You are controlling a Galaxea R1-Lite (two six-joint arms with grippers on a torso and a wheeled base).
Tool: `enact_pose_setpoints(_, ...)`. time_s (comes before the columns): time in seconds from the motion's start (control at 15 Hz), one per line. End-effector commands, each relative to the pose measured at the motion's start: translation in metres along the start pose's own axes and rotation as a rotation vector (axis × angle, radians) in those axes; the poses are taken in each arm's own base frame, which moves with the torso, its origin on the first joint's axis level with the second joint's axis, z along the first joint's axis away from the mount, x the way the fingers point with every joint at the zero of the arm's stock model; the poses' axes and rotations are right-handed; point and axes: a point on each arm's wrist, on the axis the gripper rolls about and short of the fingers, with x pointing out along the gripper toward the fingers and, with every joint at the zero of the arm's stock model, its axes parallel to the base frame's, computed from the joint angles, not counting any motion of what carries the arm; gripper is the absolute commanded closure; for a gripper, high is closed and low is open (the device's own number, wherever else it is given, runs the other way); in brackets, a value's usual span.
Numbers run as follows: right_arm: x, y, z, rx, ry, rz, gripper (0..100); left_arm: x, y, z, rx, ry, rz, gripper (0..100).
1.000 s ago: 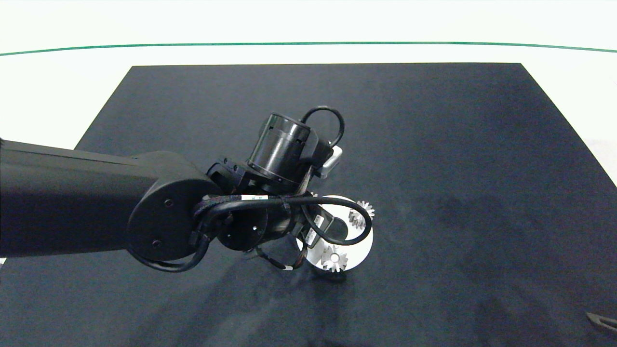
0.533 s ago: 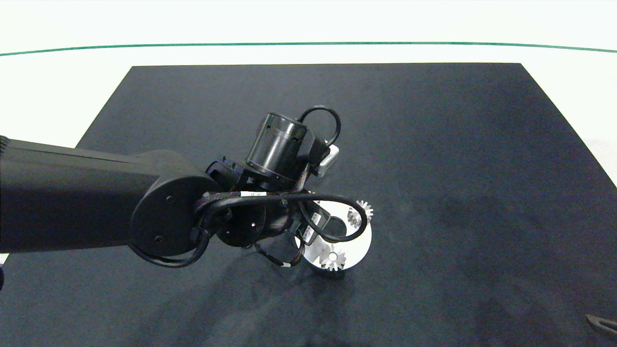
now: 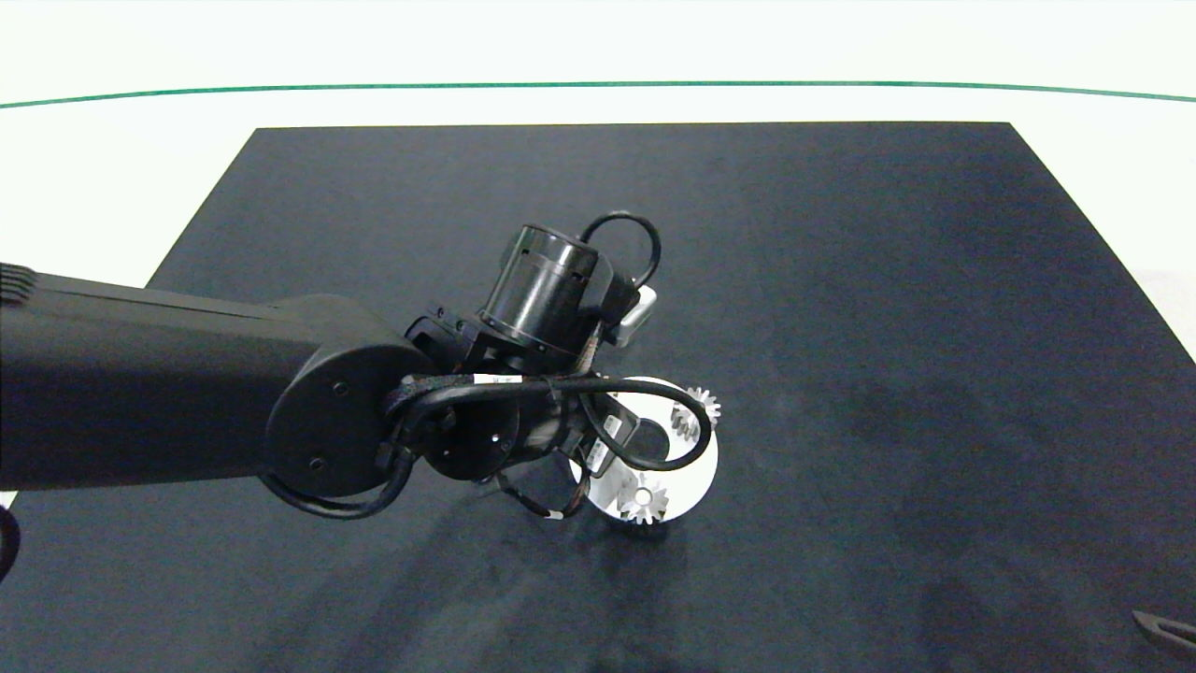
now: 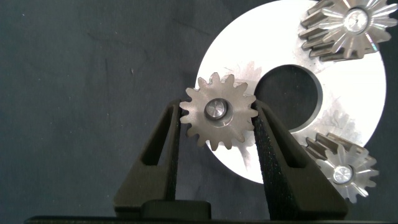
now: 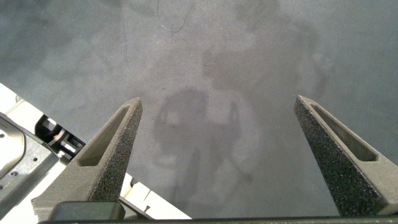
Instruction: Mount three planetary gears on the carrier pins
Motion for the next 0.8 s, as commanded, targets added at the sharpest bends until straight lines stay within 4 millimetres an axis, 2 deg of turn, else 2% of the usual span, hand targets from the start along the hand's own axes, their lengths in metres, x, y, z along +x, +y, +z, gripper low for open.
enact_pose_setpoints(0.07, 0.000, 0.000, 0.000, -0.003, 0.005, 0.001, 0, 0.002, -0.001, -0.001, 0.001, 0.007, -0.001, 0)
enact_pose_setpoints(0.6, 0.001, 0.000, 0.000, -0.003, 0.006, 0.001, 0, 0.001, -0.002, -0.002, 0.004, 0.010, -0.003, 0)
enact_pose_setpoints(0.8, -0.001, 0.000, 0.000, -0.002, -0.001, -0.001, 0, -0.017, 0.004, -0.006, -0.002, 0.006, -0.005, 0)
